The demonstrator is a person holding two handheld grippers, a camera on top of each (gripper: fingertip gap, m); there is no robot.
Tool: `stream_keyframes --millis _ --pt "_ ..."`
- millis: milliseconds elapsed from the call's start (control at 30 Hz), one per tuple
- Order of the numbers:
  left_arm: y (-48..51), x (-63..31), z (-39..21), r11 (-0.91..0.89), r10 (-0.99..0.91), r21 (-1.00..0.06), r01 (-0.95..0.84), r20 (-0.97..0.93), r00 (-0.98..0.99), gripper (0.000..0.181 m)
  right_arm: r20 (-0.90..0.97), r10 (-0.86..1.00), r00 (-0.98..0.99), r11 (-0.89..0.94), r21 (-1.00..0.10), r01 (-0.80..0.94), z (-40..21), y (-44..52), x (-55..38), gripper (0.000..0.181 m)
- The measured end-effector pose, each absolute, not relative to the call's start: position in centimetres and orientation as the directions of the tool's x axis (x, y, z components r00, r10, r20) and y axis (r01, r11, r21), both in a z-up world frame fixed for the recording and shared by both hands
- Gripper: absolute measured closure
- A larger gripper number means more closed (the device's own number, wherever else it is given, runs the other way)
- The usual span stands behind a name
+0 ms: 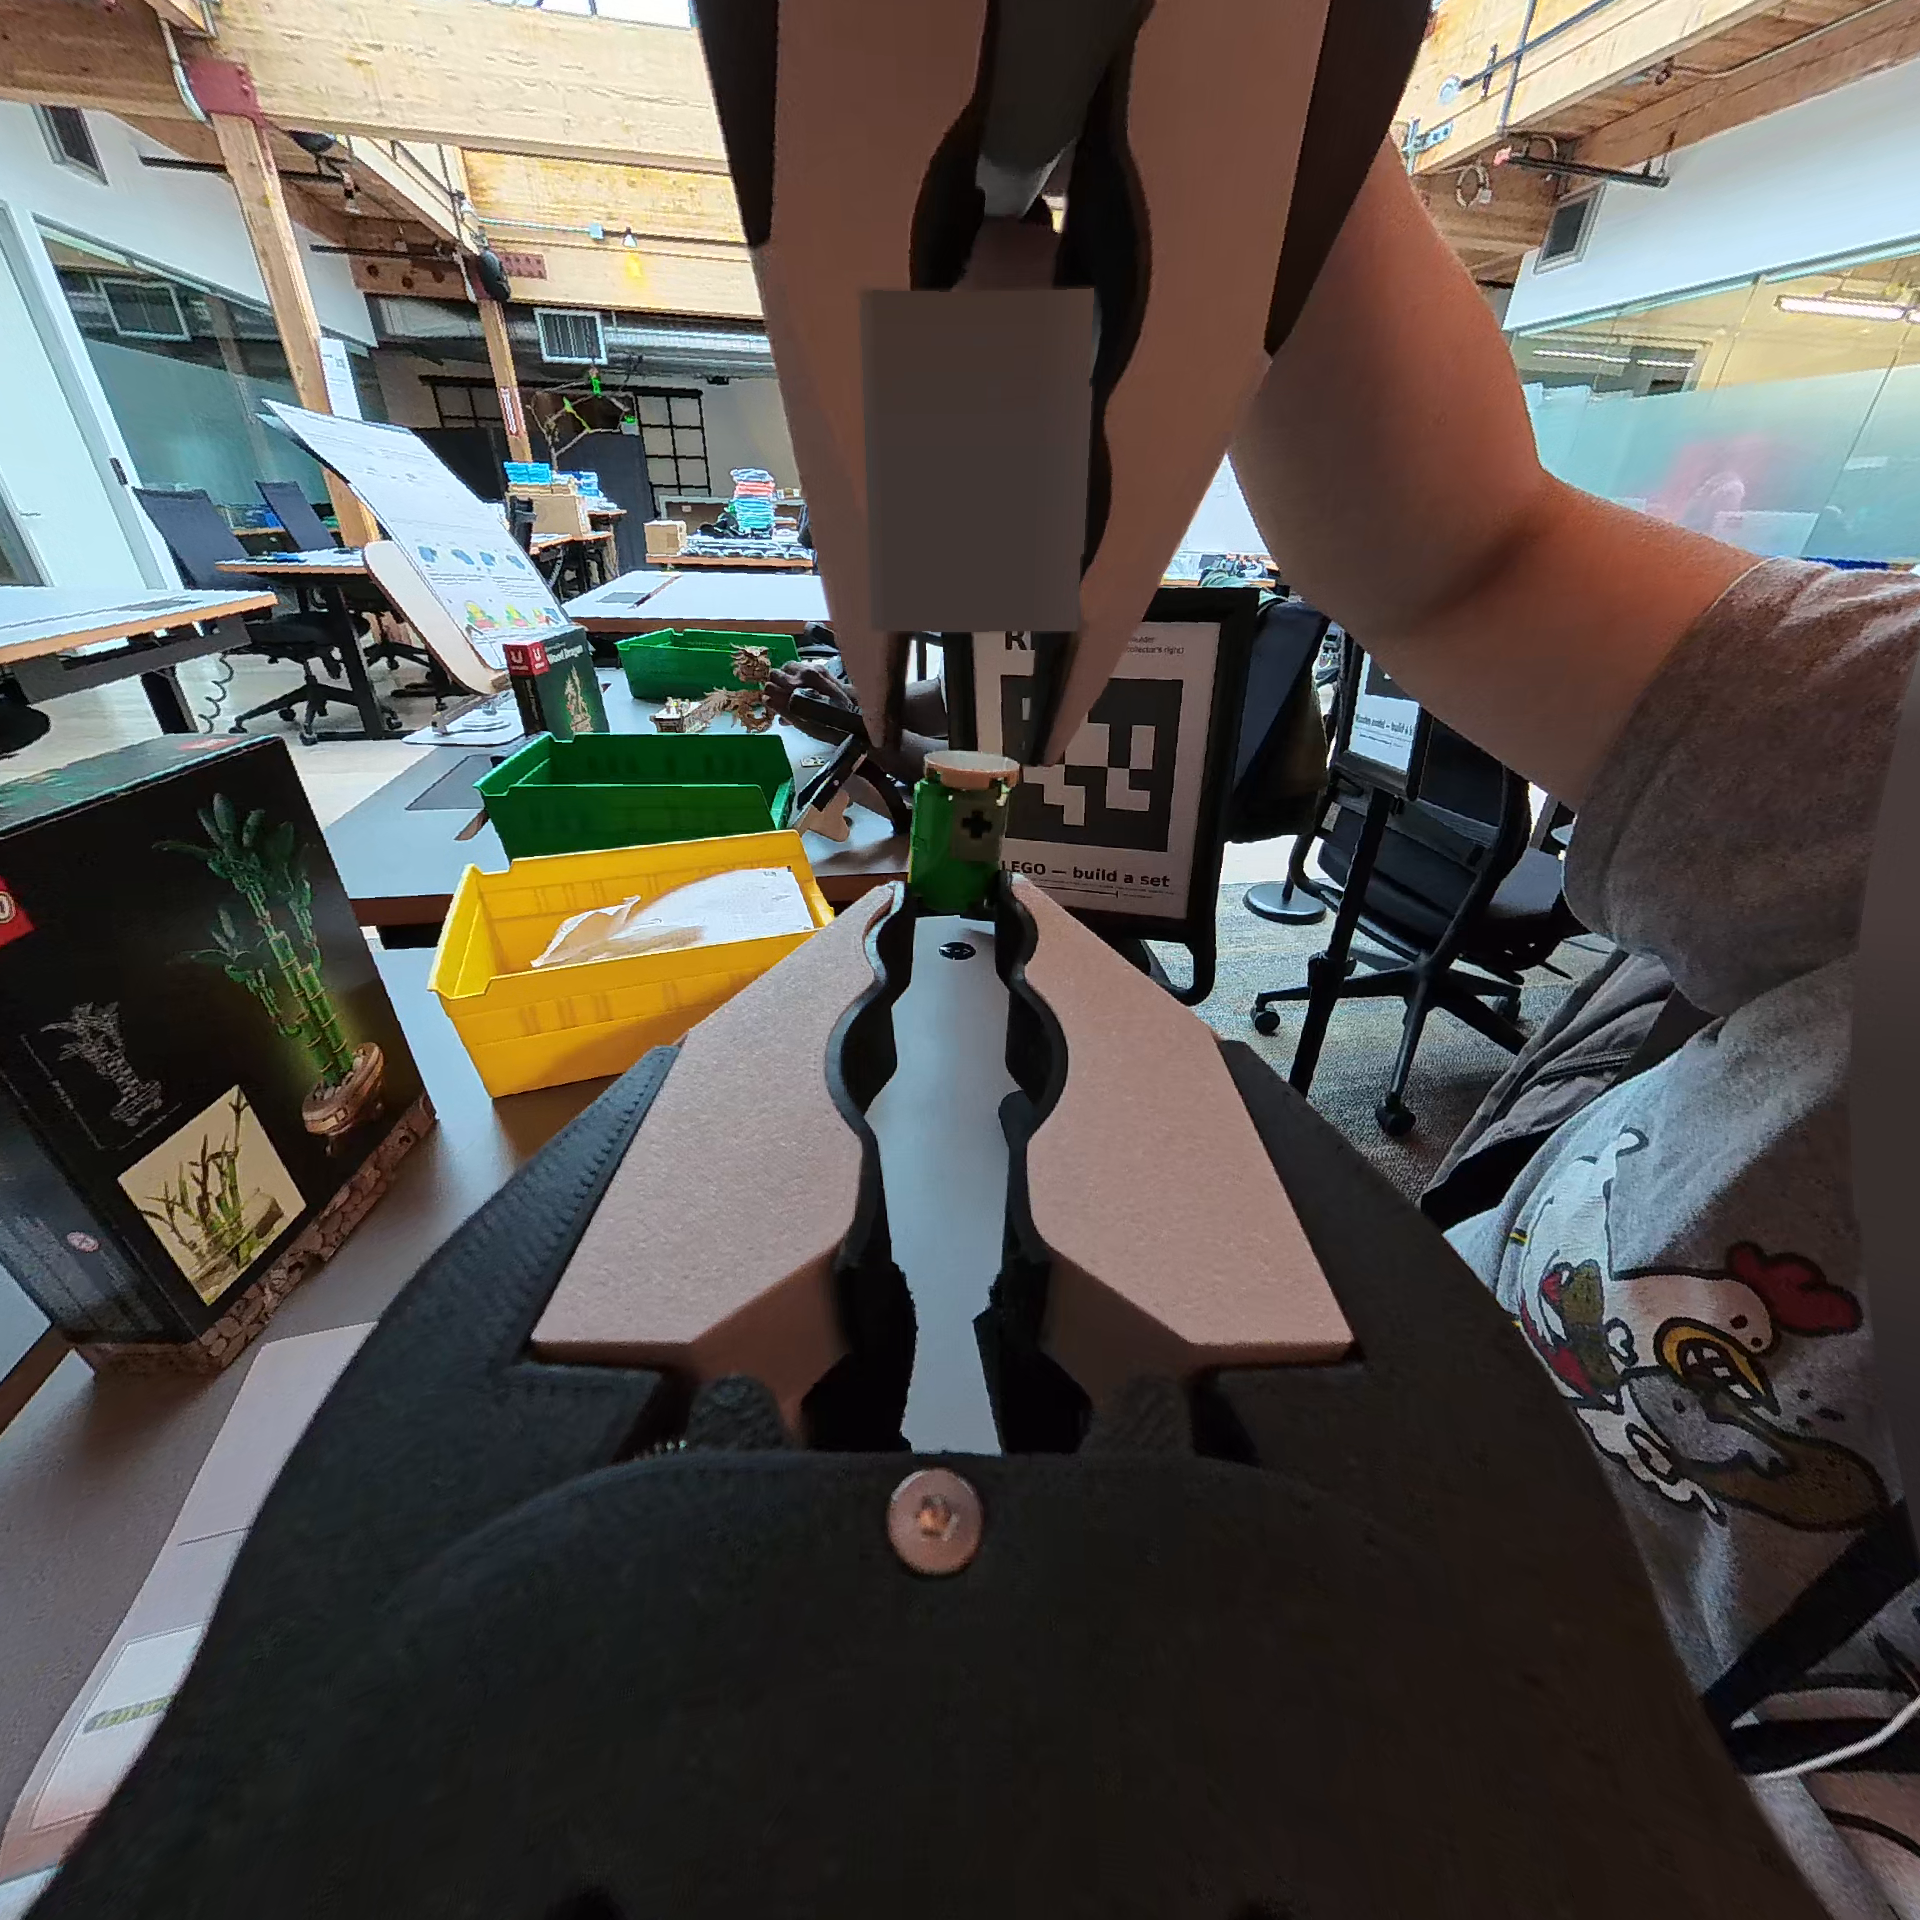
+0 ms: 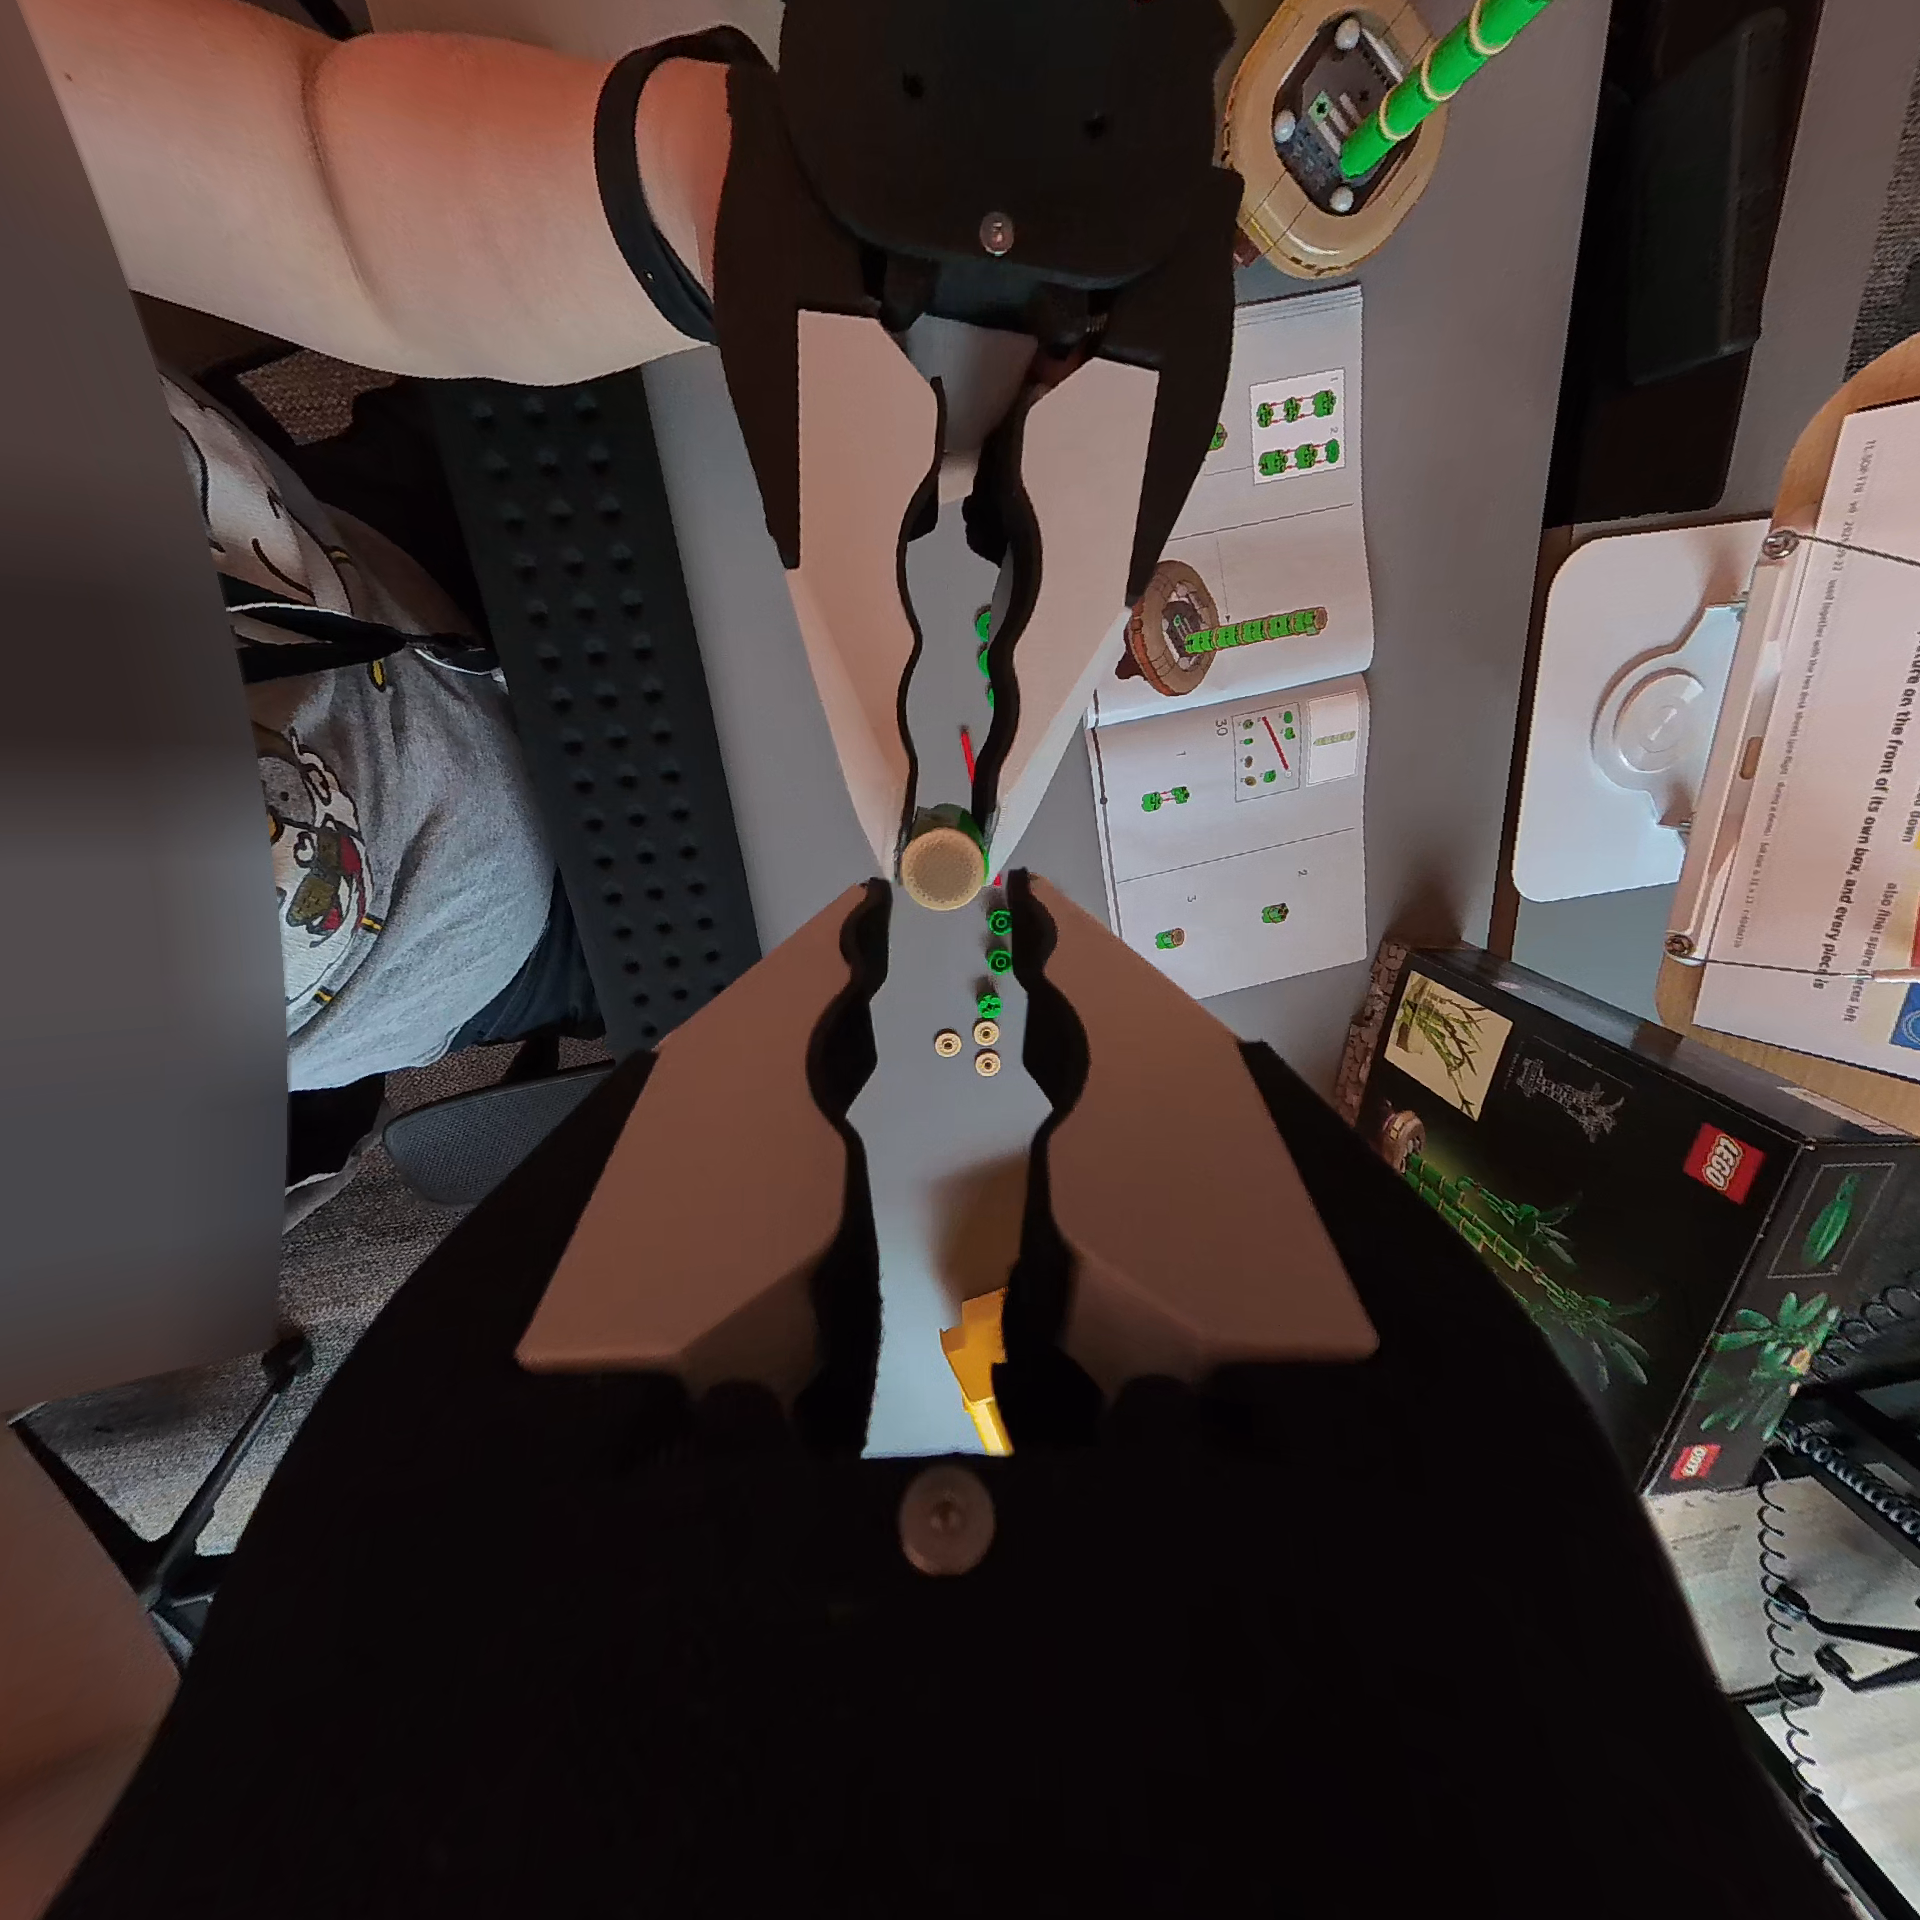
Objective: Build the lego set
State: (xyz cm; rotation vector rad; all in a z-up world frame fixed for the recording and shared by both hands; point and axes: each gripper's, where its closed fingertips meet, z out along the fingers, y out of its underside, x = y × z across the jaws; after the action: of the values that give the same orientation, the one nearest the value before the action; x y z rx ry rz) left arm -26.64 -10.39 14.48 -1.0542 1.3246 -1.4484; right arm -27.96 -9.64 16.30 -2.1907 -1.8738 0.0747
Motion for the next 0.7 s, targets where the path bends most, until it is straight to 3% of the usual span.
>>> stream_keyframes --millis 167,267,433,567,700 --pt "-10.2 -27.1 14.5 -0.068 -0.964 -0.996 0.056 0.051 -0.263 0.168 0.185 0.965 0.183 -0.126 -0.285 0.950 17.4 -9.6 -27.2 0.154" --pt "-10.0 -27.6 14.4 -0.098 -0.956 -0.994 0.044 0.081 -0.280 0.168 0.252 0.945 0.210 -0.080 -0.443 0.893 18.9 -9.4 -26.8 0.151" --pt "-9.9 -28.4 14.5 -0.125 -0.947 -0.991 0.038 0.107 -0.304 0.168 0.462 0.861 0.211 0.189 -0.677 0.711 19.5 -10.5 -27.0 0.111" --pt "-10.7 -29.0 14.4 -0.153 -0.921 -0.988 0.010 0.139 -0.364 0.168 0.748 0.636 0.192 0.539 -0.609 0.582 18.0 -11.2 -27.9 0.108" --pt "-12.0 -29.1 14.3 -0.179 -0.877 -0.984 -0.016 0.167 -0.450 0.167 0.854 0.487 0.181 0.682 -0.502 0.531 15.6 -11.4 -28.9 0.106"
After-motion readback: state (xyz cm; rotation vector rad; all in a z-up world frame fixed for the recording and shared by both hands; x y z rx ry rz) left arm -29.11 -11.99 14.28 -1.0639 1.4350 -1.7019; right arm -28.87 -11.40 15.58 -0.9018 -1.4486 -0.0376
